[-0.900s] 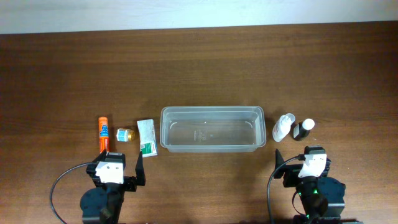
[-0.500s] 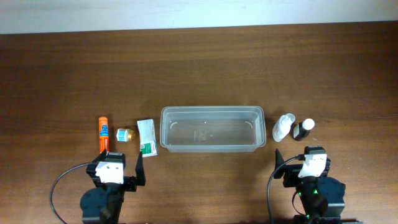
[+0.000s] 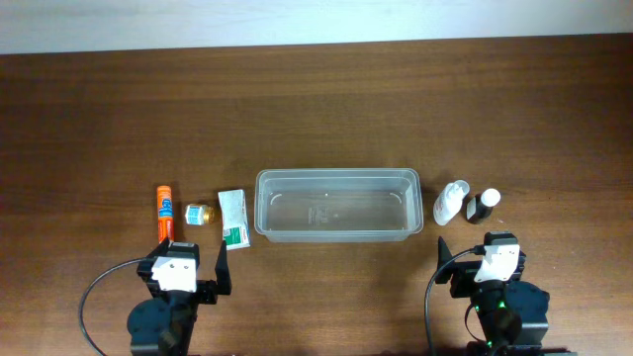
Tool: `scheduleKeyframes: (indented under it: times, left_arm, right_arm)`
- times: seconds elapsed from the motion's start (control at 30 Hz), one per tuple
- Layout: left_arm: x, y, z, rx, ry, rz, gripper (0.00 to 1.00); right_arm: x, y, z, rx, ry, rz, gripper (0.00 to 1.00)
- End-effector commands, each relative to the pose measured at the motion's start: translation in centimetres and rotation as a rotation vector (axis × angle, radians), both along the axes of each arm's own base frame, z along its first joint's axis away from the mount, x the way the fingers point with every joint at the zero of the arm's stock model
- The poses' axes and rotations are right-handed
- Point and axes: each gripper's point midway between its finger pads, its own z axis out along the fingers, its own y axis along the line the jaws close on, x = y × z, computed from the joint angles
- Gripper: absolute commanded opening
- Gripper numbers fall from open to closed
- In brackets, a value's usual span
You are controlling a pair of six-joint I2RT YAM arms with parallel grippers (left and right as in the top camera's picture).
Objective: Pack container
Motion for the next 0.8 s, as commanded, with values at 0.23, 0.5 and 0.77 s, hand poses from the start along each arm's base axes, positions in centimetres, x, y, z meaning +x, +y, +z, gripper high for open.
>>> scheduleKeyframes:
  times: [0.23,0.5,0.77]
  left_arm:
    - [-0.4,-0.5,4.8,-0.017,-0.103,-0.025,1.00]
    - [-0.4,2.7,12.0,-0.036,0.123,0.183,1.00]
    - [6.1,5.7,12.6,0.075,0.687,0.212,1.00]
  right_arm:
    - [0.0,0.1,-0.2,-0.001,-0.002,0.007,0.98]
    - [0.0,0.1,-0.2,-0.001,-0.002,0.007,0.98]
    - [0.0,0.1,-0.2,-0.001,-0.002,0.007,0.98]
